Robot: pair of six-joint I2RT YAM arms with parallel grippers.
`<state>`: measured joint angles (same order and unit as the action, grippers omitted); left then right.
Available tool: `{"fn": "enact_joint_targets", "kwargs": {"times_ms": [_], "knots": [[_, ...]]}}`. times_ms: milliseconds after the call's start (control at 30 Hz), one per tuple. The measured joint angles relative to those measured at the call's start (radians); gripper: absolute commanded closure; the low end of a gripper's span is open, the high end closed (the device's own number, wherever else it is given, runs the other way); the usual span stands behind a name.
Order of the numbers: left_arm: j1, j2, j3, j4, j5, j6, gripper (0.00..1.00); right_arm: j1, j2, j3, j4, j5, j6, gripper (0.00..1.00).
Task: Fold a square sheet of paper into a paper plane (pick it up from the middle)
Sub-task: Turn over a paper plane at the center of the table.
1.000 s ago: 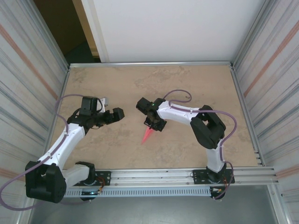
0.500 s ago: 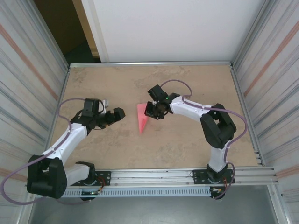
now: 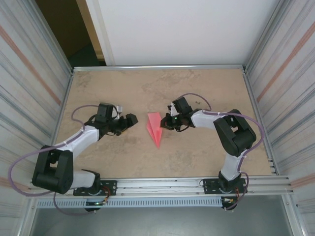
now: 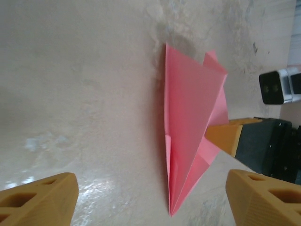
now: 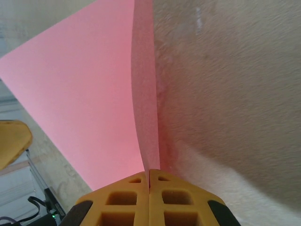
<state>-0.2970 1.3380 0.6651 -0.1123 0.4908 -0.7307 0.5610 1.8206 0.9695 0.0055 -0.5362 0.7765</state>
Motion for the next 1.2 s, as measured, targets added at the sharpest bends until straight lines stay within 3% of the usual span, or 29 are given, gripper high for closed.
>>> {"fn": "enact_joint_targets", "kwargs": {"times_ms": [433,733,1000,1100,1200], "knots": [[-0.163,0.293,0.115,0.097,0.041,-0.06,0.51,-0.034,0.0,-0.04,0.05,-0.011,-0.004,0.92],[-0.17,0.402,0.236,0.077,0.054,-0.056,0.73,-0.038,0.0,-0.04,0.055,-0.011,-0.004,0.93],[-0.176,0.475,0.3,0.027,0.064,-0.052,0.86,-0.04,0.0,-0.04,0.055,-0.012,-0.003,0.9],[-0.177,0.475,0.305,0.009,0.063,-0.045,0.96,-0.05,-0.001,-0.04,0.054,-0.011,0.001,0.97],[-0.176,0.474,0.306,0.004,0.054,-0.034,0.99,-0.061,-0.013,-0.045,0.05,-0.007,0.0,0.99]]}}
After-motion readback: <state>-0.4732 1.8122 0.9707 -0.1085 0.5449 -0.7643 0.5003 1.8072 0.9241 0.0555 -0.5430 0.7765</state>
